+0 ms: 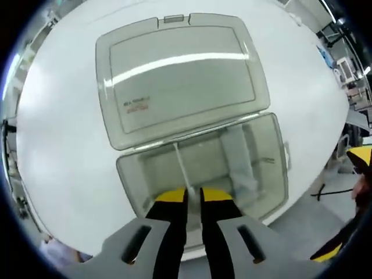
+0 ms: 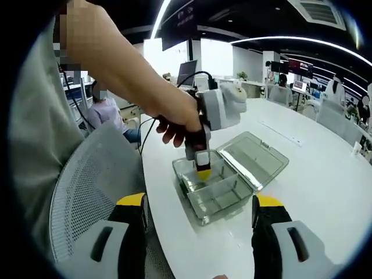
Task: Insert the divider into the dual guide fixture by aligning both edges with the guide slots and pushing it downward to the bottom, including one-sided entry, uneven engagement, binding, and posture correction.
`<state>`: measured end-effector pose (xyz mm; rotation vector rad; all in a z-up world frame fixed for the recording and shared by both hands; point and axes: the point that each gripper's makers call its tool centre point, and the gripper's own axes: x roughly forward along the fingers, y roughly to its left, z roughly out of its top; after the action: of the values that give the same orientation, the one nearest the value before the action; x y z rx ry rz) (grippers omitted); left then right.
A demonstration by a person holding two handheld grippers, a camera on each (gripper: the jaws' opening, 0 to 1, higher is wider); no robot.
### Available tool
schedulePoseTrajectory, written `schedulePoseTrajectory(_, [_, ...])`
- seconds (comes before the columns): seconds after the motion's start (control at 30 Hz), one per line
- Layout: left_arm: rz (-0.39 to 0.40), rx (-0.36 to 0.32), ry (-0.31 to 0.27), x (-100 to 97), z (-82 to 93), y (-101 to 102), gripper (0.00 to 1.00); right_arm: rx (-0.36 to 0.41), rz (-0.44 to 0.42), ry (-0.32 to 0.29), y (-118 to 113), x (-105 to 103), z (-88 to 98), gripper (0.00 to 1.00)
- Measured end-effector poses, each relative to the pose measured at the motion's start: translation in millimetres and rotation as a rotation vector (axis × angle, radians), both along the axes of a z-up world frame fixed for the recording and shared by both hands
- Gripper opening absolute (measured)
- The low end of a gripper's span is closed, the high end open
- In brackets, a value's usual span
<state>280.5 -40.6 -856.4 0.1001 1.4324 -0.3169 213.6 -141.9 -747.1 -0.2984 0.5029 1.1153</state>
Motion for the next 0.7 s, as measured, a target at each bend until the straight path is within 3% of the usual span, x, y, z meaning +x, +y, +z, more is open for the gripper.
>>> schedulePoseTrajectory(0.7, [0.021, -0.082, -0.039, -7.3, 11.0, 2.5, 0.1, 0.002, 0.013, -0.009, 5.6, 1.6, 3.1, 0.71])
